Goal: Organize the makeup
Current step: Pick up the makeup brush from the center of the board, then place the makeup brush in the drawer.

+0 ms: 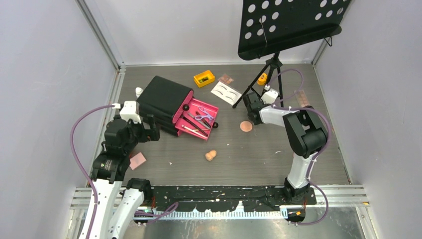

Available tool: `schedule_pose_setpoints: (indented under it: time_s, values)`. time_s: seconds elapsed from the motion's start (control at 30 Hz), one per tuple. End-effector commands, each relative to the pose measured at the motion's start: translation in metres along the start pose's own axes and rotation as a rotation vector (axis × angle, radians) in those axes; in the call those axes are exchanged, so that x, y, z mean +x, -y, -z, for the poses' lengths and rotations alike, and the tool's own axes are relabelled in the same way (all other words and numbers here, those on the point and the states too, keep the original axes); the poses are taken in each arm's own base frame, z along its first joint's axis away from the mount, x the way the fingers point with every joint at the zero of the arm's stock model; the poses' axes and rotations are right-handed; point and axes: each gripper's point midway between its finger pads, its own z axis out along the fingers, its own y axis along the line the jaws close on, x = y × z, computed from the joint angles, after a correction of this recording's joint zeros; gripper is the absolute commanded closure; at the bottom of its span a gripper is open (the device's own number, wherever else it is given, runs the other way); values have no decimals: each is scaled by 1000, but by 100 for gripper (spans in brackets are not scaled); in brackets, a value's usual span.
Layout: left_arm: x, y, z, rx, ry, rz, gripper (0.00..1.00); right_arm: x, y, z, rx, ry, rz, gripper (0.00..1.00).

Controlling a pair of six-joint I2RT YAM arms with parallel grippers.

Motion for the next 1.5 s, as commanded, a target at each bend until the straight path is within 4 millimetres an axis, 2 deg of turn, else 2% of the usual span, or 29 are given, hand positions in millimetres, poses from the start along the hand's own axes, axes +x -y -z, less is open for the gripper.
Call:
schedule_pose_setpoints:
  time_s: [0.0, 0.1, 0.2, 0.3, 0.37, 0.4, 0.63, 0.8, 1.0, 1.1, 1.27, 1.47]
  values:
    - [-11, 5, -1, 30, 50, 0, 0, 19, 12, 2, -5, -63, -11, 85]
    - [-11, 5, -2, 28, 50, 0, 0, 20, 16, 6, -21, -60, -7, 93]
    - [-11, 5, -2, 29, 47, -1, 0, 12, 23, 16, -26, -38, 9, 96]
    - [-10, 5, -2, 28, 45, 0, 0, 5, 22, 37, -112, -29, 24, 97]
    - [-10, 5, -3, 29, 45, 0, 0, 2, 15, 53, -203, -51, 43, 97]
    - [-11, 6, -3, 31, 45, 0, 0, -3, 8, 65, -258, -59, 50, 98]
    - [-10, 5, -3, 30, 42, 0, 0, 0, -40, 139, -668, -72, 227, 98]
    - [-10, 5, -4, 30, 43, 0, 0, 22, -88, 215, -1079, -73, 468, 96]
    - [-10, 6, -4, 31, 41, 0, 0, 21, -124, 259, -1281, -46, 585, 100]
    - [-10, 6, -3, 31, 42, 0, 0, 24, -139, 275, -1368, -81, 644, 100]
    - [-11, 5, -2, 29, 47, 0, 0, 41, -157, 288, -1426, -194, 744, 100]
    - [-11, 5, -2, 29, 47, 0, 0, 60, -180, 285, -1389, -240, 847, 99]
